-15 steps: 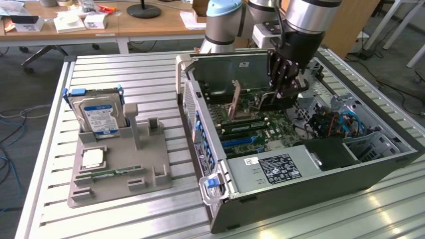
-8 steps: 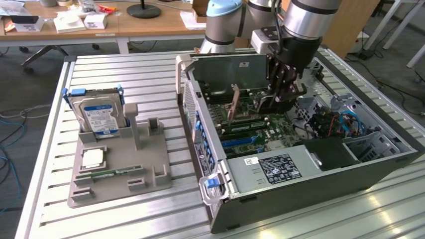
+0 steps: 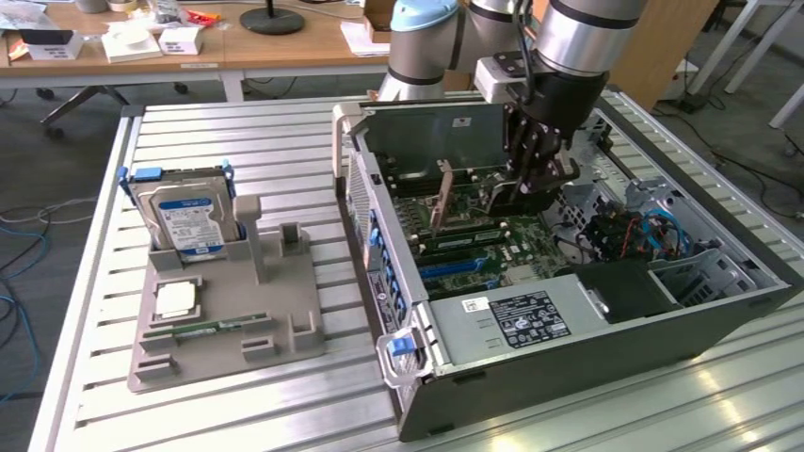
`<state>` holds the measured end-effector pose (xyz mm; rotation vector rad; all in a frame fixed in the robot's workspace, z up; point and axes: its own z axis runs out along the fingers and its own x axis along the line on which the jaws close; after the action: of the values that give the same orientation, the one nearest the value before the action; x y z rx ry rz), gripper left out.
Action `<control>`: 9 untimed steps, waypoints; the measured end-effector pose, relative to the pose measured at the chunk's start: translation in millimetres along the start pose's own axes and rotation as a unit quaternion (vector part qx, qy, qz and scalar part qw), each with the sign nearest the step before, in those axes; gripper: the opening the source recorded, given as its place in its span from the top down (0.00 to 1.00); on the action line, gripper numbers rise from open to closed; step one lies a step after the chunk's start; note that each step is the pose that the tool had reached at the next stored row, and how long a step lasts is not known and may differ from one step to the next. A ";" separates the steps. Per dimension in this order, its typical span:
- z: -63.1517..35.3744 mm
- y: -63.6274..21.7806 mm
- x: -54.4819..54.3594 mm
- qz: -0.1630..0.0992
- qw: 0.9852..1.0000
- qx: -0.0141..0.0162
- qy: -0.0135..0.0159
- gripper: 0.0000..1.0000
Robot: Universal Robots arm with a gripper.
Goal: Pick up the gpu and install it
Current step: 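Insert the gpu into the slot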
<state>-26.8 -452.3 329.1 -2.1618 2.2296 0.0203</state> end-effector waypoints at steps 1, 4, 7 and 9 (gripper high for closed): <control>0.0 0.0 0.0 0.000 1.000 0.000 0.000 0.73; 0.0 0.0 0.0 0.000 1.000 0.000 0.000 0.73; 0.0 0.0 0.0 0.000 1.000 0.000 0.000 0.73; 0.0 0.0 0.0 0.000 1.000 0.000 0.000 0.73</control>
<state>-26.8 -452.3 329.1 -2.1619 2.2296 0.0203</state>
